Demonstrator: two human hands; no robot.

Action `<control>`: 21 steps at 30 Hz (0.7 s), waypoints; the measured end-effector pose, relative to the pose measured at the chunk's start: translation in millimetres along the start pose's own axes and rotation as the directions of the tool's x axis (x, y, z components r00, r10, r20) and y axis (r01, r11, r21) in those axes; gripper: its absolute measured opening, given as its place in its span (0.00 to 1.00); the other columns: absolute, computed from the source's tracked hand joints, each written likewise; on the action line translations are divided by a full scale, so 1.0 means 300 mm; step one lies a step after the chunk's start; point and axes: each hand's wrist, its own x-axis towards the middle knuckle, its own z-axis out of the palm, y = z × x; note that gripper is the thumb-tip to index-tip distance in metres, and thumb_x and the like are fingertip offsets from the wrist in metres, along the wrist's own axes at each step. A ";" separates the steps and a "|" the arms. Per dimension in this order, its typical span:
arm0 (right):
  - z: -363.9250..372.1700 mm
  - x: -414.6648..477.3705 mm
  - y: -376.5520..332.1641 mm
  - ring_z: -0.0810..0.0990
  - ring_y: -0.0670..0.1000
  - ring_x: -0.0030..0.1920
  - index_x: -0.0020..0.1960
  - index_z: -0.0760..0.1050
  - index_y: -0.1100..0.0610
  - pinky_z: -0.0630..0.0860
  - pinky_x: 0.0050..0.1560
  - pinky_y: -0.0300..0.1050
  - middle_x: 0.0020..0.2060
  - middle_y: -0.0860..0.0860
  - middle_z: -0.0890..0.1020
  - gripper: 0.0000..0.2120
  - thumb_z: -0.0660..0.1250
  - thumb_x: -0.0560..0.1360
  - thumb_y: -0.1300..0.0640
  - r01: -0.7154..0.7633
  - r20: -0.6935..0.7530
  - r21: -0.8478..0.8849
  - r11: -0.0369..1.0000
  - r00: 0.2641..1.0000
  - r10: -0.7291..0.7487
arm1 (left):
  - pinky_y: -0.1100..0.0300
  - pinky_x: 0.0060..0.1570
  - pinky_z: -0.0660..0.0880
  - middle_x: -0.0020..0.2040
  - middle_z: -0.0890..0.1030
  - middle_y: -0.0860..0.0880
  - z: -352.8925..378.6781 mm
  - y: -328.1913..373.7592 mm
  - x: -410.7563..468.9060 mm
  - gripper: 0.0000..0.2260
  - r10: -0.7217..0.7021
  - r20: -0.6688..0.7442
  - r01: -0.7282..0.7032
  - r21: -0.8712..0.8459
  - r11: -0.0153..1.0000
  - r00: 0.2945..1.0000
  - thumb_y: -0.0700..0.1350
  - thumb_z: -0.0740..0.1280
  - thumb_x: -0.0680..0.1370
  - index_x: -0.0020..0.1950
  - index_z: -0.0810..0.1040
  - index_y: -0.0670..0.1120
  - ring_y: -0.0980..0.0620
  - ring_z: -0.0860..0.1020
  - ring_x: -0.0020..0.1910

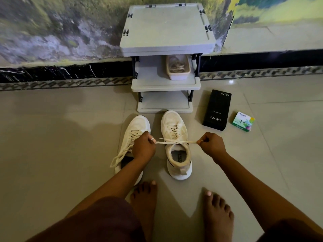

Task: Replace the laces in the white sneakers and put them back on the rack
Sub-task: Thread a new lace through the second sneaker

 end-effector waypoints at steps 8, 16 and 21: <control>0.002 0.001 0.003 0.74 0.50 0.41 0.46 0.75 0.60 0.70 0.44 0.42 0.40 0.54 0.76 0.04 0.67 0.76 0.59 0.026 -0.013 -0.030 0.999 1.000 -0.027 | 0.54 0.48 0.72 0.47 0.81 0.42 0.006 -0.003 0.003 0.04 0.000 -0.004 0.001 0.058 0.998 1.000 0.39 0.65 0.76 0.42 0.74 0.45 0.41 0.77 0.49; 0.005 -0.014 -0.001 0.74 0.50 0.41 0.48 0.76 0.61 0.69 0.43 0.41 0.40 0.53 0.76 0.05 0.66 0.76 0.58 0.086 -0.058 -0.100 0.991 0.994 -0.092 | 0.58 0.47 0.68 0.49 0.81 0.42 -0.002 0.000 0.007 0.05 -0.009 0.010 0.009 0.028 1.000 1.000 0.40 0.66 0.76 0.41 0.73 0.46 0.42 0.77 0.50; 0.010 -0.022 0.000 0.73 0.50 0.42 0.51 0.75 0.61 0.68 0.43 0.41 0.45 0.56 0.79 0.07 0.65 0.77 0.58 0.093 -0.013 -0.116 0.989 0.995 -0.096 | 0.59 0.48 0.68 0.48 0.80 0.44 -0.005 0.002 0.003 0.05 -0.030 0.049 0.031 -0.011 0.999 0.998 0.41 0.66 0.76 0.41 0.74 0.46 0.44 0.76 0.50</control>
